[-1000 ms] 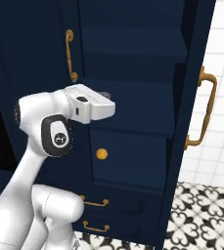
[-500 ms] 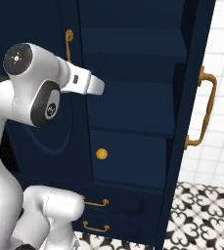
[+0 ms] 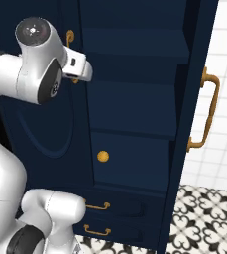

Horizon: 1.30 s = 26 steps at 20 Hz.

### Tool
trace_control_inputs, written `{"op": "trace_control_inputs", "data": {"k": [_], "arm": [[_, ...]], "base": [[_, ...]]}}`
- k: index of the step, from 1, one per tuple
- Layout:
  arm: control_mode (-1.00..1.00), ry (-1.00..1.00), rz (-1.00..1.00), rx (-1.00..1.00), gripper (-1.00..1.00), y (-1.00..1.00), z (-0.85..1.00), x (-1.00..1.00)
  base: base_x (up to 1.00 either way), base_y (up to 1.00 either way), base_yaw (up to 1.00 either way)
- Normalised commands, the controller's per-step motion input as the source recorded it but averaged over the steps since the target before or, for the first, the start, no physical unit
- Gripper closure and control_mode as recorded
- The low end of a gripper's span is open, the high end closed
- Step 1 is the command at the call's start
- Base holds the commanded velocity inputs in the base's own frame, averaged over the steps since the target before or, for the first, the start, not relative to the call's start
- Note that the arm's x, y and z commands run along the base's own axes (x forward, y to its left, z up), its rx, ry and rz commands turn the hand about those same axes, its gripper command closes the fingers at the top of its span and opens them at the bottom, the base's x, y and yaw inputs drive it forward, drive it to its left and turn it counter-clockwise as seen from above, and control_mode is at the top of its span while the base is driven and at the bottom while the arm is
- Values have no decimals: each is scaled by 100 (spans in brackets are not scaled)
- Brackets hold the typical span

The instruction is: Open the cabinet, pick up the bread from the cabinet and place it in the basket. Then move the basket to the dining counter.

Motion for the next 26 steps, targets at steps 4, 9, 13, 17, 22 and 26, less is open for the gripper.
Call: {"op": "trace_control_inputs", "data": {"k": [4,9,13,17,22,26], "arm": [[-100,-25,0,-9,-100,27,1,50],[-100,1,0,-1,-100,18,4,49],[-100,5,0,0,-100,29,27,51],[-100,0,0,-3,-100,42,13,46],[-100,0,0,-4,-100,17,0,56],[-100,0,-6,-5,-100,0,0,50]], "base": [[0,0,0],[0,0,0],[0,0,0],[0,0,0],[0,0,0],[0,0,0]]}}
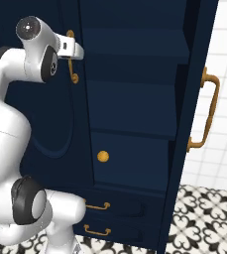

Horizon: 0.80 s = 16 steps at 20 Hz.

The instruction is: Open the cabinet, pick up the bread from the cabinet and place it in the basket. Then move the basket to the dining counter.

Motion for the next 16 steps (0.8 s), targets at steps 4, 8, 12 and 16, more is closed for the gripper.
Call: {"op": "trace_control_inputs", "data": {"k": [4,8,12,16], "arm": [[-100,3,-6,-3,-100,0,-5,49],[-100,6,-2,0,-100,0,-14,53],[-100,6,0,0,-100,0,-15,61],[-100,1,0,0,-100,0,-15,63]], "base": [[0,0,0],[0,0,0],[0,0,0],[0,0,0]]}}
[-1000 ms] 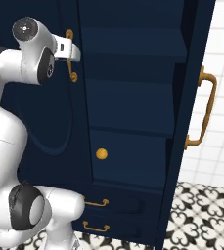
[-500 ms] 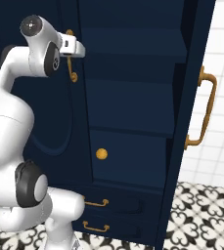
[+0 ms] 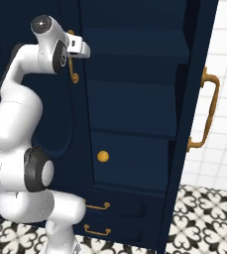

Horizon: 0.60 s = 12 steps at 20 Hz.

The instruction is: Open the cabinet, pick up the bread from the cabinet and place it in the basket. Then move the basket to the dining counter.

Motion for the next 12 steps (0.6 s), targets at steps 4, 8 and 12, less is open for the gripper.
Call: {"op": "trace_control_inputs", "data": {"k": [4,8,12], "arm": [[-100,0,0,0,100,5,-34,62],[-100,0,0,0,100,23,-54,83],[-100,13,6,10,100,47,-45,93]], "base": [[0,0,0],[0,0,0],[0,0,0]]}}
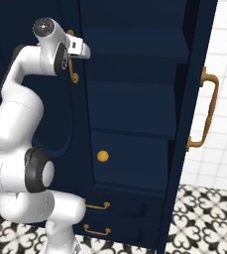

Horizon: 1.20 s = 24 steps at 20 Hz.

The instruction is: Open the cabinet, pick up the bread from the cabinet and place it in the basket. Then move the basket to the dining counter.

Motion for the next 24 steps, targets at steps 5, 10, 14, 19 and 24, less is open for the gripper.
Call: {"op": "trace_control_inputs", "data": {"k": [5,10,14,19,24], "arm": [[-100,15,32,14,100,100,-12,-18],[-100,-1,21,2,100,100,-20,-91],[-100,-4,4,0,100,100,-8,-100],[-100,-1,0,0,100,100,-10,-100],[-100,0,0,0,100,100,-2,-100]], "base": [[0,0,0],[0,0,0],[0,0,0],[0,0,0],[0,0,0]]}}
